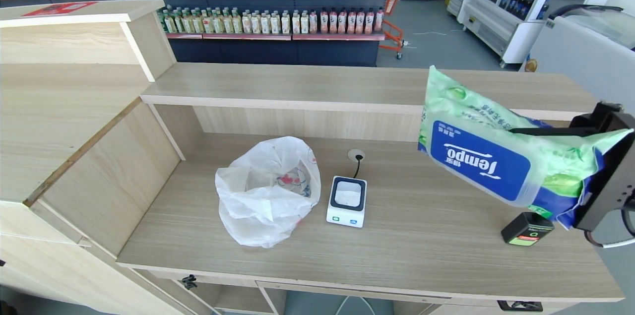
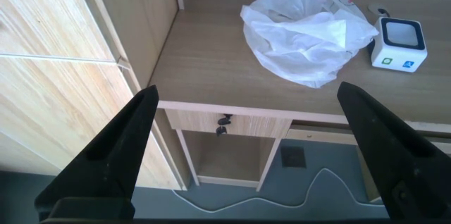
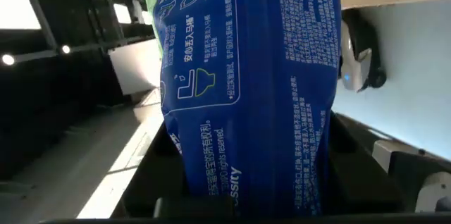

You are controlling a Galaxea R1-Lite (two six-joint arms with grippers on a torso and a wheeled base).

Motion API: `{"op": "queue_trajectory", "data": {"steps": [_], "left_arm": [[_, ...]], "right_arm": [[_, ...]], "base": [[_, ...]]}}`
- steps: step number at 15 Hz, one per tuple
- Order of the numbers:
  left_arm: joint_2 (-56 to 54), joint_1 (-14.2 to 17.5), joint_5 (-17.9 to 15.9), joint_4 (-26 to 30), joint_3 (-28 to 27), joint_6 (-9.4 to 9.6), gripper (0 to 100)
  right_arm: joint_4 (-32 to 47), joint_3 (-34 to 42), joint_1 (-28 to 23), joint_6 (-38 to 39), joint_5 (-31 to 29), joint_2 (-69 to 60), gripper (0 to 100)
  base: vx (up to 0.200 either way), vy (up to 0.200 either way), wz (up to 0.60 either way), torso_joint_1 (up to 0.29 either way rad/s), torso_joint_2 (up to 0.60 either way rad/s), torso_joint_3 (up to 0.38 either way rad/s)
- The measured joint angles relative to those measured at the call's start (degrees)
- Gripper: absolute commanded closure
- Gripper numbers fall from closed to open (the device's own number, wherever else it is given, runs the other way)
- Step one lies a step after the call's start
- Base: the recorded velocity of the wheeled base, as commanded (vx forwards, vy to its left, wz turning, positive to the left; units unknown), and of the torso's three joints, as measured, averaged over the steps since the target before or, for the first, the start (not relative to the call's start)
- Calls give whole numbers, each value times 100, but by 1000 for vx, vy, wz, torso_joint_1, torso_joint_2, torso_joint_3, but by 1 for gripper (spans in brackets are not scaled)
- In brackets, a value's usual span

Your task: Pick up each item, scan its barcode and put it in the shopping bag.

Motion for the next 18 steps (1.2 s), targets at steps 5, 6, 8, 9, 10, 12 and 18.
{"op": "queue_trajectory", "data": {"steps": [5, 6, 8, 9, 10, 12, 18], "left_arm": [[0, 0, 0, 0, 0, 0, 0], [0, 0, 0, 0, 0, 0, 0], [0, 0, 0, 0, 0, 0, 0], [0, 0, 0, -2, 0, 0, 0], [0, 0, 0, 0, 0, 0, 0], [0, 0, 0, -2, 0, 0, 0], [0, 0, 0, -2, 0, 0, 0]], "right_arm": [[18, -479, -635, 864, 1696, 937, 100], [57, -525, -825, 994, 2242, 1103, 100], [110, -606, -1087, 1346, 2577, 1429, 100], [128, -634, -1162, 1477, 2709, 1607, 100], [132, -666, -1230, 1563, 2840, 1776, 100], [143, -733, -1341, 1705, 2959, 2107, 100], [150, -1039, -1402, 2097, 2964, 2790, 100]], "base": [[0, 0, 0, 0, 0, 0], [0, 0, 0, 0, 0, 0], [0, 0, 0, 0, 0, 0], [0, 0, 0, 0, 0, 0], [0, 0, 0, 0, 0, 0], [0, 0, 0, 0, 0, 0], [0, 0, 0, 0, 0, 0]]}}
